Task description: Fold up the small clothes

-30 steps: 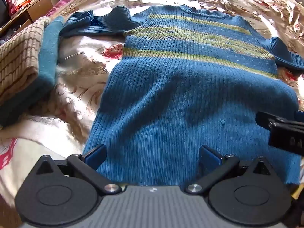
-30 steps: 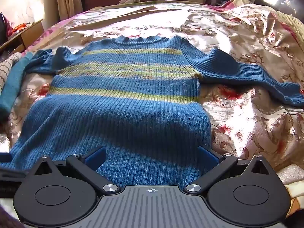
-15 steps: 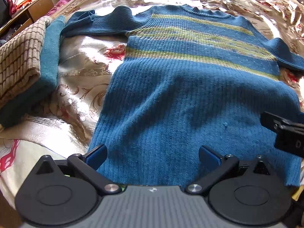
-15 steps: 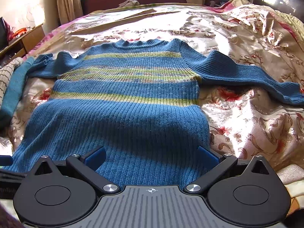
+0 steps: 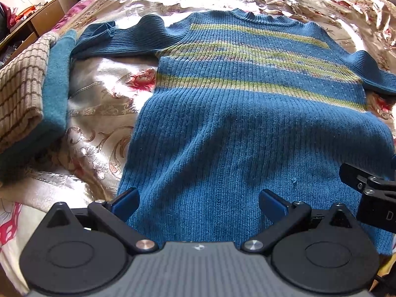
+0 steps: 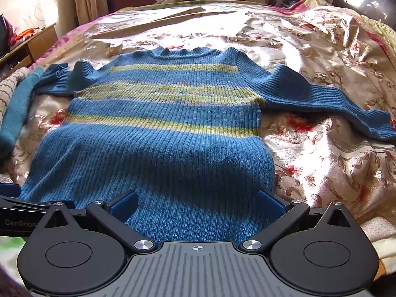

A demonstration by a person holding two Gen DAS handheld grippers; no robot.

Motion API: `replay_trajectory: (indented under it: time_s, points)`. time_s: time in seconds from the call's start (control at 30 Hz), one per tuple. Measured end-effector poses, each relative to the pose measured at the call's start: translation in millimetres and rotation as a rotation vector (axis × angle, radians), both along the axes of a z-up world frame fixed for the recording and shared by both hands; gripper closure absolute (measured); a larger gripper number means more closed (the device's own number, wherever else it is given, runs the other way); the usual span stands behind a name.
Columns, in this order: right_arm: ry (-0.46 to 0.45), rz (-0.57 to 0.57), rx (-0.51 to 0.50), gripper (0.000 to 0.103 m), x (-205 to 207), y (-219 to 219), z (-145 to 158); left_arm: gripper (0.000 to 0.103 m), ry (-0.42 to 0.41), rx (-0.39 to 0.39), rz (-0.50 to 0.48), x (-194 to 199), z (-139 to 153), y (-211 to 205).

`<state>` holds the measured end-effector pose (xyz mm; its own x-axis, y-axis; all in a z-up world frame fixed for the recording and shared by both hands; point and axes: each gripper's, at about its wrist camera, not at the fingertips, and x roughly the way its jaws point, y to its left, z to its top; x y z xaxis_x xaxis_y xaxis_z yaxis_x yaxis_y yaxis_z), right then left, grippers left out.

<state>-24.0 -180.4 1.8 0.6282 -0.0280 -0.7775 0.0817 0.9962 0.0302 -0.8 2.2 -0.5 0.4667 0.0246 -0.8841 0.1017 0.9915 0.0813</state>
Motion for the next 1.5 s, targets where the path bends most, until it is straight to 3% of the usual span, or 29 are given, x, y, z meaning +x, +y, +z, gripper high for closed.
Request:
replay_trajectory:
  time_s: [0.4, 1.5]
  points:
    - [0.027, -0.016, 0.042, 0.0, 3.2, 0.4, 4.7, 0.0, -0.011, 0.006, -0.018, -0.6, 2.8, -3.4]
    - [0.063, -0.042, 0.043, 0.0, -12.0, 5.7, 12.9, 0.0, -0.007, 0.007, -0.065, -10.0, 6.8, -7.5]
